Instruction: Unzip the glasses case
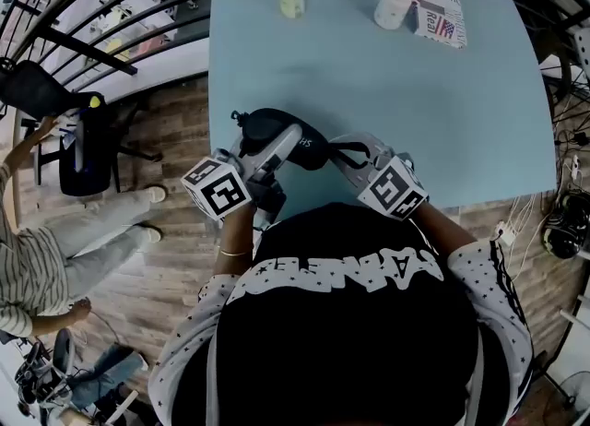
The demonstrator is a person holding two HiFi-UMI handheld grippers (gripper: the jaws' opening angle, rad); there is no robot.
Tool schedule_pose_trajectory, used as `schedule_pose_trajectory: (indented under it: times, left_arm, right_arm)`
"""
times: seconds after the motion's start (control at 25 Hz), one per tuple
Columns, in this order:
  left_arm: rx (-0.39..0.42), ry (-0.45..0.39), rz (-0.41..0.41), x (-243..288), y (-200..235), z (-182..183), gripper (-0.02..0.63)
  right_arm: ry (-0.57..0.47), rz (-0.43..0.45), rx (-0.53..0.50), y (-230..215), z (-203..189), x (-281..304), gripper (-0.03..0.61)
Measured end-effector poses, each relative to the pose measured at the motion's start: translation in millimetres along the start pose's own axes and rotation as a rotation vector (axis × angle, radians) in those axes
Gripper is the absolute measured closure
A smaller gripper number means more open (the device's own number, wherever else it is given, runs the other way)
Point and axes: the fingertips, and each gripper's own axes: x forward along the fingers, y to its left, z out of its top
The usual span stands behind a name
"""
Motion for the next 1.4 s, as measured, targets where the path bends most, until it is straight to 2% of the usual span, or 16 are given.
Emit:
schedule_pose_trajectory:
  times: [0.16, 0.36, 0.6, 0.76, 0.96, 1.4]
  left_arm:
    - [0.010, 0.037, -0.006, 3.0, -2.3, -9.4, 0.614]
    - [-0.018, 0.074, -0.016, 3.1, -1.7, -14.9, 0.614]
    - [0.038, 0.153, -0.029, 10.3, -9.3, -33.6, 0.614]
    - [0.071, 0.196, -0.028, 13.7, -10.4, -38.4, 0.614]
    - [0.076, 0.215, -0.031, 17.1, -10.7, -41.2, 0.614]
    - [0.058, 0.251, -0.047, 21.0, -13.3, -50.8, 0.614]
  right_arm:
    - [0.032, -0.004, -0.074, -5.1, -5.8, -3.9, 0.574]
    - [0.087, -0.006, -0.171, -10.4, -9.7, -3.5, 0.574]
    - [0.179, 0.015, -0.312, -7.0, -25.3, -7.9, 0.574]
    - [0.232, 0.019, -0.459, -8.4, -29.4, -6.0, 0.574]
    - [0.230, 0.004, -0.452, -16.6, -25.3, -5.6, 0.574]
    - [0.236, -0.015, -0.539, -23.5, -16.8, -7.6, 0.574]
